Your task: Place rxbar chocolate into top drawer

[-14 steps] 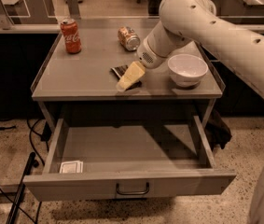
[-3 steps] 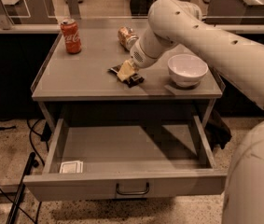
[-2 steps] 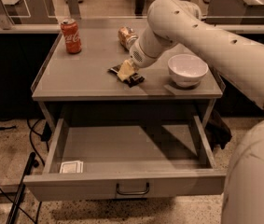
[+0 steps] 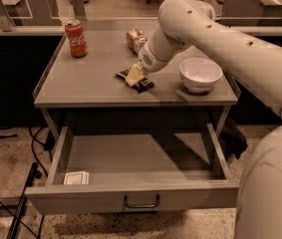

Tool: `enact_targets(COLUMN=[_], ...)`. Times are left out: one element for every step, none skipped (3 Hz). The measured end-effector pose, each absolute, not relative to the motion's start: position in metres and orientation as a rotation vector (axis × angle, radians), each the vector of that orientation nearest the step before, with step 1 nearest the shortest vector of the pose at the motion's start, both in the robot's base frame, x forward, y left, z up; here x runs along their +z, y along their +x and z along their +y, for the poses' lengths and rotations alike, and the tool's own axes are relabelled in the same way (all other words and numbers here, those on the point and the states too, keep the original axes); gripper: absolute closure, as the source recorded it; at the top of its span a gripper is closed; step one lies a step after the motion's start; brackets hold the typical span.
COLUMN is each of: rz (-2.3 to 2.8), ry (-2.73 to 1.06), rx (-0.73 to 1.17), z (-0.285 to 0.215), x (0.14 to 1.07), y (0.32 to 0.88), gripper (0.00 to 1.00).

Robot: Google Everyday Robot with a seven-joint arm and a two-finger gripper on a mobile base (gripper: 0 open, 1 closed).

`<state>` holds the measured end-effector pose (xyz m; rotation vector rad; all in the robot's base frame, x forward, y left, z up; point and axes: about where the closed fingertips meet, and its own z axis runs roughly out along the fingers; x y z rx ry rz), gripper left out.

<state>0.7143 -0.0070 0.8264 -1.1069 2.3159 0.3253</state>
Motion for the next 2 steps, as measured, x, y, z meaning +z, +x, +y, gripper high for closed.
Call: enact_targets(rz=[2.284,2.21], ry=[-1.198,-1.31], rx=[0.36,0.403], z=[-0.004,-0.005], x=[0.843,0.866], y=[0.691,0.655], gripper=[1.0,1.0])
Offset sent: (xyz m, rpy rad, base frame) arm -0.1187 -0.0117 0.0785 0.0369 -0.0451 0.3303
